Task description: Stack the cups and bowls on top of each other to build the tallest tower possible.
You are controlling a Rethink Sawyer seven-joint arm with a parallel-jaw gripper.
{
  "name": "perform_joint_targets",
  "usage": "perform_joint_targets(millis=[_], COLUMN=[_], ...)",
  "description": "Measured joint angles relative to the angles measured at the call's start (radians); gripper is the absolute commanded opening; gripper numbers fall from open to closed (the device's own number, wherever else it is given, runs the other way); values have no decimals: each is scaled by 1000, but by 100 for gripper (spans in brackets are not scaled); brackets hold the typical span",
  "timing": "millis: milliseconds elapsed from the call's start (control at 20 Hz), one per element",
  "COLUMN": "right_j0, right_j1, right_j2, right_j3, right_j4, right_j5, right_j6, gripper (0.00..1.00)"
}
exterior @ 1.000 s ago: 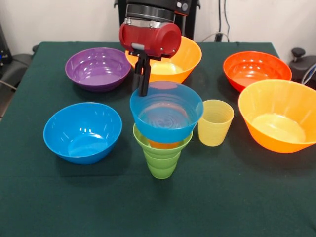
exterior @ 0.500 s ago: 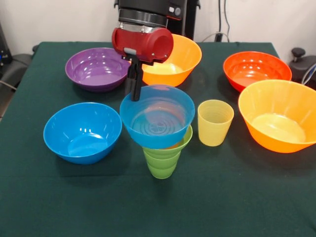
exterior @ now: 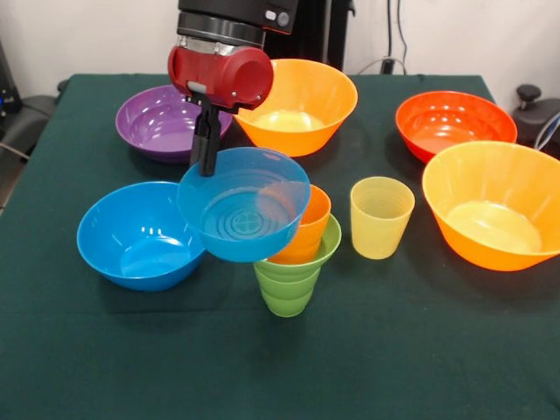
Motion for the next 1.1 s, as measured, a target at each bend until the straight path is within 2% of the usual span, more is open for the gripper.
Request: perform_joint_targets(millis=[1100], right_j0=[27], right_j1=[-8], right_j2=[3], right_j3=[1], right_j4=[0], right_j5=[0], right_j6=[0], gripper=[0])
